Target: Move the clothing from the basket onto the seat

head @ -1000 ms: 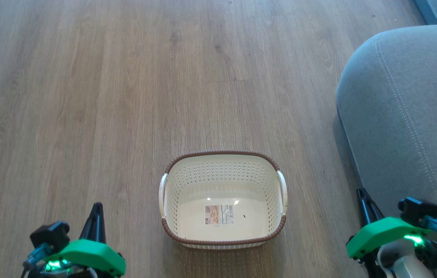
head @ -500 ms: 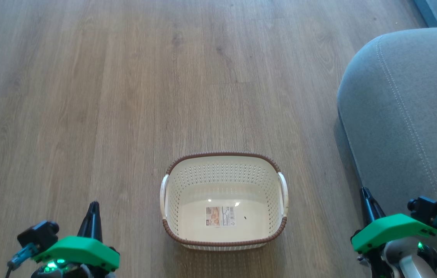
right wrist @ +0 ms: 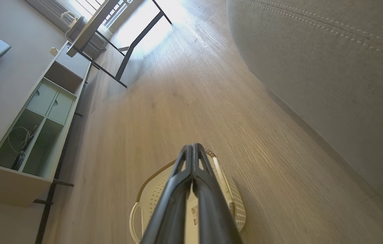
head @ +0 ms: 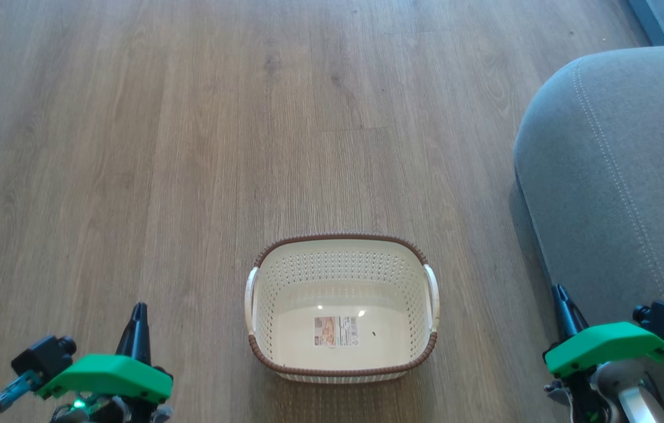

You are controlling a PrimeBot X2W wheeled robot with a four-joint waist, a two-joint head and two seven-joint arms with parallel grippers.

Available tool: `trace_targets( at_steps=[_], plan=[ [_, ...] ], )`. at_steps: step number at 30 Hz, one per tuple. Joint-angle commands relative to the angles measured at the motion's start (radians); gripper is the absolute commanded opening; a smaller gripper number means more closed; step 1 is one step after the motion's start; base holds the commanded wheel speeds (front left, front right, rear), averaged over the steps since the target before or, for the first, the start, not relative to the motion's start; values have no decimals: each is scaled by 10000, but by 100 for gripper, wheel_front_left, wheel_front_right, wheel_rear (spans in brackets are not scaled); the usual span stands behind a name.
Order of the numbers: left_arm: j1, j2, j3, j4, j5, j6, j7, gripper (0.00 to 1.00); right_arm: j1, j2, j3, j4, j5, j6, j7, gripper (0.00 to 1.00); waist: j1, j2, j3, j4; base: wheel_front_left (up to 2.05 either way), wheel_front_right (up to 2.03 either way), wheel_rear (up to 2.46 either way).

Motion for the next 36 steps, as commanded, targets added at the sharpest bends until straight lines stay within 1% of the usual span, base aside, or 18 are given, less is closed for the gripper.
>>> trace_targets(
  at_steps=[1, 2, 12, 35, 36],
  plan=[
    [-538, 22, 255, -376, -204, -58, 37, 0, -411, -43, -19, -382, 209, 32, 35, 0, 0, 0, -3, 3, 0, 0, 0],
    [-559, 23, 282, -388, -442, -73, 96, 0, -413, -32, -62, -402, 422, 34, 92, 0, 0, 0, -13, 10, 0, 0, 0],
    [-652, 24, 403, -441, -1508, -142, 361, 0, -425, 20, -256, -489, 1375, 39, 350, 0, 0, 0, -58, 41, 0, 0, 0],
    [-900, 28, 727, -584, -4359, -325, 1069, 0, -458, 173, -795, -723, 3908, 52, 1057, 0, 0, 0, -179, 124, 0, 0, 0],
    [-900, 28, 727, -584, -4359, -325, 1069, 0, -458, 173, -795, -723, 3908, 52, 1057, 0, 0, 0, -179, 124, 0, 0, 0]
  ],
)
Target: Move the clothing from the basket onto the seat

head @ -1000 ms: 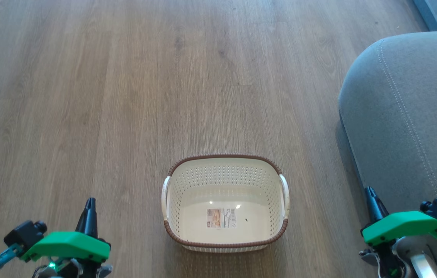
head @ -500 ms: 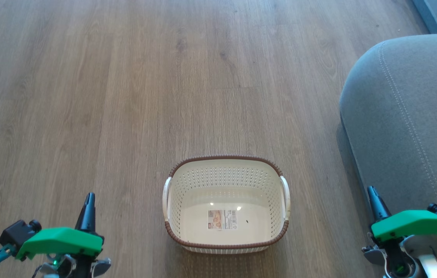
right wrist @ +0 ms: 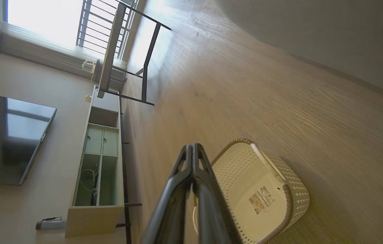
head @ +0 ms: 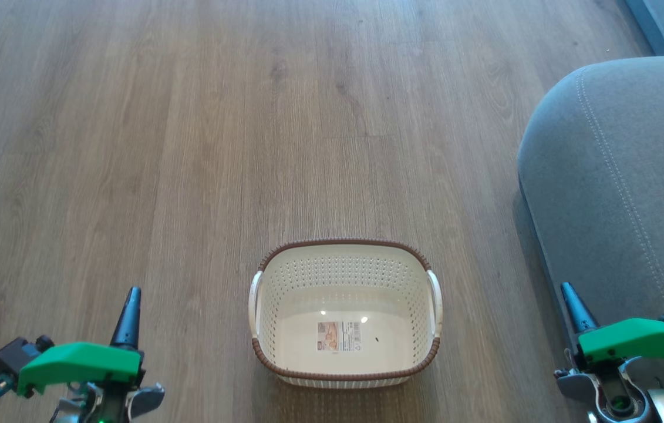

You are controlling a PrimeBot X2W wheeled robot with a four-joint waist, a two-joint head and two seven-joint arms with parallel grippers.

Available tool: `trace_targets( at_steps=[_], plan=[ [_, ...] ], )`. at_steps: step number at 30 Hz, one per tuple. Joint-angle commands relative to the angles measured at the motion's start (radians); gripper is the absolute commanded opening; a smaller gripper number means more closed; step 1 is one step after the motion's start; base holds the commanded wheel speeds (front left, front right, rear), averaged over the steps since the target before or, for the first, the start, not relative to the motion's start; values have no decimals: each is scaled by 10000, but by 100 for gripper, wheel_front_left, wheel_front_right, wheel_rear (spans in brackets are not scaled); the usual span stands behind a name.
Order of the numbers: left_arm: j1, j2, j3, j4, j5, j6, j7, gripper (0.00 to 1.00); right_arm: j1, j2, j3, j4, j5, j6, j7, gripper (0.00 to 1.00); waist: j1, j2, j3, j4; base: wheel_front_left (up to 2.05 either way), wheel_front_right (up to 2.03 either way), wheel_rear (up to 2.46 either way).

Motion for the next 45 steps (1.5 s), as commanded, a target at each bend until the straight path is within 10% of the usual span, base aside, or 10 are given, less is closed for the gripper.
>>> trace_targets(
  at_steps=[1, 45],
  plan=[
    [-607, 32, 310, -393, -365, -92, 97, 0, -458, -2, 34, -408, 343, 53, 90, 0, 0, 0, -10, 7, 0, 0, 0],
    [-948, 37, 753, -590, -4272, -343, 1067, 0, -509, 245, -757, -725, 3769, 71, 1100, 0, 0, 0, -175, 121, 0, 0, 0]
  ],
)
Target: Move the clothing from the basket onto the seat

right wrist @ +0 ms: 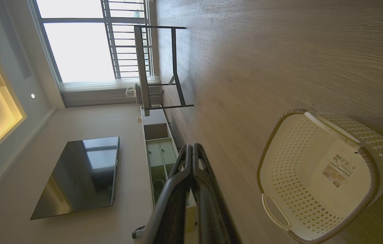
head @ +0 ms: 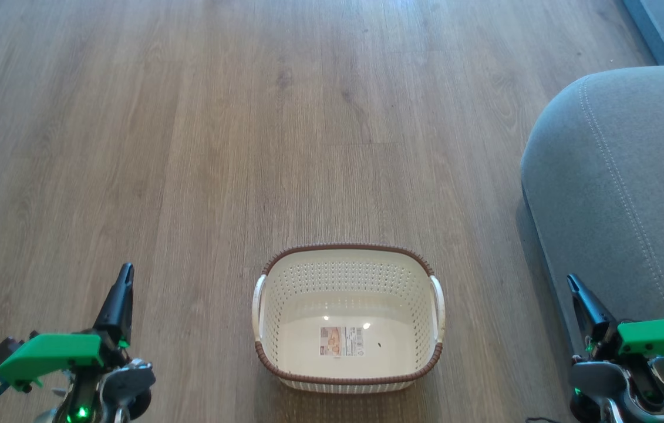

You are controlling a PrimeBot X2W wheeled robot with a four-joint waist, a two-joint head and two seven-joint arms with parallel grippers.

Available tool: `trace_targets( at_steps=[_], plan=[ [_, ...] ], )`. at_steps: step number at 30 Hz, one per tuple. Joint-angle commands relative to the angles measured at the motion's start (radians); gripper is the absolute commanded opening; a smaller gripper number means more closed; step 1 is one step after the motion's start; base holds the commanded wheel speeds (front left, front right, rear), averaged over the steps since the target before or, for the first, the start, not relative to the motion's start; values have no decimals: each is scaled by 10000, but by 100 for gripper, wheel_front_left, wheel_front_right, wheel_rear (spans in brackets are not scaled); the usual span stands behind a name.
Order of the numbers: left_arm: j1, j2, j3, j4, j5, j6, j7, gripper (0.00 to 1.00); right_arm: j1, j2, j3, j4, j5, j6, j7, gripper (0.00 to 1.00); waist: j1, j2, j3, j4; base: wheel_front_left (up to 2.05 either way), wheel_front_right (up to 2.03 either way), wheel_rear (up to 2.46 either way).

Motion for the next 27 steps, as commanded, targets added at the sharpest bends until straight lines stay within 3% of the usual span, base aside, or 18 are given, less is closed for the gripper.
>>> trace_targets(
  at_steps=[1, 27],
  plan=[
    [-581, 43, 362, -352, -38, -67, 74, 0, -505, -22, 155, -409, 15, 71, 55, 0, 0, -1, 1, 0, 0, 0, 0],
    [-581, 43, 361, -353, -39, -67, 73, 0, -510, 11, 107, -406, -25, 71, 94, 0, 0, -1, 1, 0, 0, 0, 0]
  ],
)
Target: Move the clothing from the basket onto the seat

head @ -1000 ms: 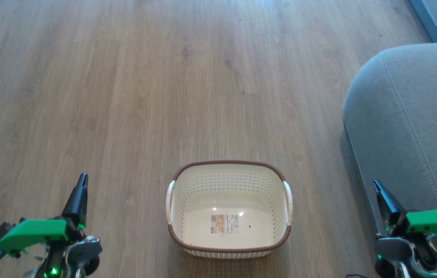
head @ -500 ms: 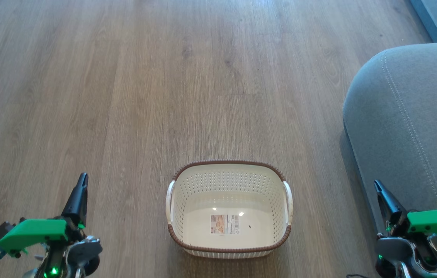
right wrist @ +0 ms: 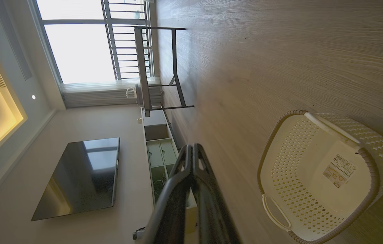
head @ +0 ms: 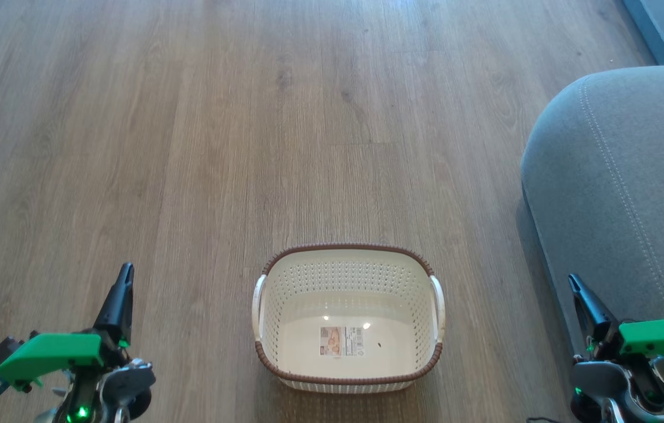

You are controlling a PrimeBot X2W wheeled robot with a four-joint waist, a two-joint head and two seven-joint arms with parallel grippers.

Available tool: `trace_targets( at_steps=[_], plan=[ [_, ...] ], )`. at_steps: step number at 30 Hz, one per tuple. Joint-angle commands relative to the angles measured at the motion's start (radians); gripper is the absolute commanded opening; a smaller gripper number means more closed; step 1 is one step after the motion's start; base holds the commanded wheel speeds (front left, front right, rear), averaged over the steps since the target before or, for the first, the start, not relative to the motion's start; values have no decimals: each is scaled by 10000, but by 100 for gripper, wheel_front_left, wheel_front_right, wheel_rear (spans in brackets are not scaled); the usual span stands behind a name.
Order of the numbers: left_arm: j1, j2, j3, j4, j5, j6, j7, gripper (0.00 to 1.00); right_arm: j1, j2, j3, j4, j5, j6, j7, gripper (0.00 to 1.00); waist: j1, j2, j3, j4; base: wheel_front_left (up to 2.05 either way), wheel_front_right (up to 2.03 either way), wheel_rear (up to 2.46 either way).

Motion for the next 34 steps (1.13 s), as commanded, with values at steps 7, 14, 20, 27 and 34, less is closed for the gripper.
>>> trace_targets(
  at_steps=[7, 14, 20, 27, 34],
  plan=[
    [-577, 45, 361, -349, -41, -67, 73, 0, -511, 5, 162, -404, -36, 71, 90, 0, 0, 0, 0, 0, 0, 0, 0],
    [-577, 45, 361, -350, -41, -67, 73, 0, -512, 12, 152, -403, -44, 71, 98, 0, 0, 0, 0, 0, 0, 0, 0],
    [-577, 45, 360, -350, -42, -67, 73, 0, -513, 17, 144, -403, -51, 71, 105, 0, 0, 0, 0, 0, 0, 0, 0],
    [-577, 45, 360, -350, -42, -67, 73, 0, -513, 22, 136, -402, -57, 71, 111, 0, 0, 0, 0, 0, 0, 0, 0],
    [-577, 45, 360, -350, -42, -67, 73, 0, -514, 27, 129, -402, -63, 71, 117, 0, 0, 0, 0, 0, 0, 0, 0]
  ],
)
